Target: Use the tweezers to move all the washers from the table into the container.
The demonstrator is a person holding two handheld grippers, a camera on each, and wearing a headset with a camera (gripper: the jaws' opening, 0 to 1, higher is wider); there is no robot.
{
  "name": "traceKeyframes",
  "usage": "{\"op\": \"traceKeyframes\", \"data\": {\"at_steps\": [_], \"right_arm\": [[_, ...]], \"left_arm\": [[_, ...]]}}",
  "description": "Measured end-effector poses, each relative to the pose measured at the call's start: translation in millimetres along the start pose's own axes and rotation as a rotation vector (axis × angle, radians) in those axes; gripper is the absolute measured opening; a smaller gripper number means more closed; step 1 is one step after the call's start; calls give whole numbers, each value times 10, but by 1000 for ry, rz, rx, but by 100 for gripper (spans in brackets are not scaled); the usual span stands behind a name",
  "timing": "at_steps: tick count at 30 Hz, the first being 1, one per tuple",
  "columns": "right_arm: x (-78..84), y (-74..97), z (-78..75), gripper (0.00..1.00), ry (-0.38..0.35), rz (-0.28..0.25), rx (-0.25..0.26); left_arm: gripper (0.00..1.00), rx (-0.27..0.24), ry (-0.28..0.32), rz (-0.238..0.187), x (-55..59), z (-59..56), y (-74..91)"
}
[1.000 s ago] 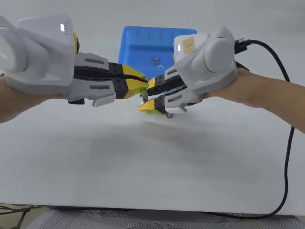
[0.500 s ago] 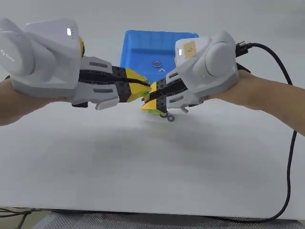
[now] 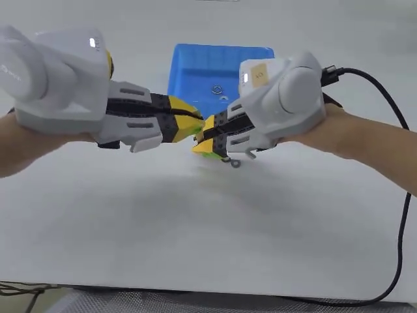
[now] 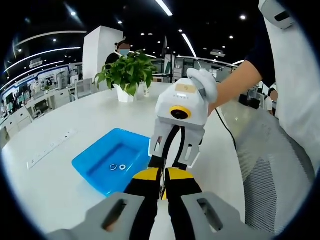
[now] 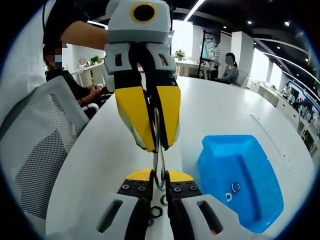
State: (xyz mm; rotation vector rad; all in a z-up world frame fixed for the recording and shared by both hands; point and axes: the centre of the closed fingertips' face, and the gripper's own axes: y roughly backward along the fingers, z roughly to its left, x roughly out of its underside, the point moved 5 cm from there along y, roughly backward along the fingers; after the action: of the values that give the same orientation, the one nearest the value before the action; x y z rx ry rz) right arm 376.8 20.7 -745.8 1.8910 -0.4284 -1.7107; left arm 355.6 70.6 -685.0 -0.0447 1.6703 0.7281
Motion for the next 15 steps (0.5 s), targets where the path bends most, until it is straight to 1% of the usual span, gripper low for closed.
{"op": "traceKeyframes", "data": {"at_steps": [2,4,5,7,12,15], "right_arm": [[1,2,-10,10,-3,1,4],[4,6,-13,10,-4,3,5],[2,11,-12,10,-3,3,8],[4,23,-12,10,-12,0,11],[-27,58,0,10,-21,-10,17],[-83,98,13,10,-18,-16,23]], "left_arm": [[13,1,16,-4,-5,-8,9],[14,18,70,-19,-24,-33,20],[15,12,67,-20,-27,-19,27],[16,-7,44,-4,-11,9,36],[23,-32,44,3,-1,28,68],[28,-73,49,11,-3,46,128]]}}
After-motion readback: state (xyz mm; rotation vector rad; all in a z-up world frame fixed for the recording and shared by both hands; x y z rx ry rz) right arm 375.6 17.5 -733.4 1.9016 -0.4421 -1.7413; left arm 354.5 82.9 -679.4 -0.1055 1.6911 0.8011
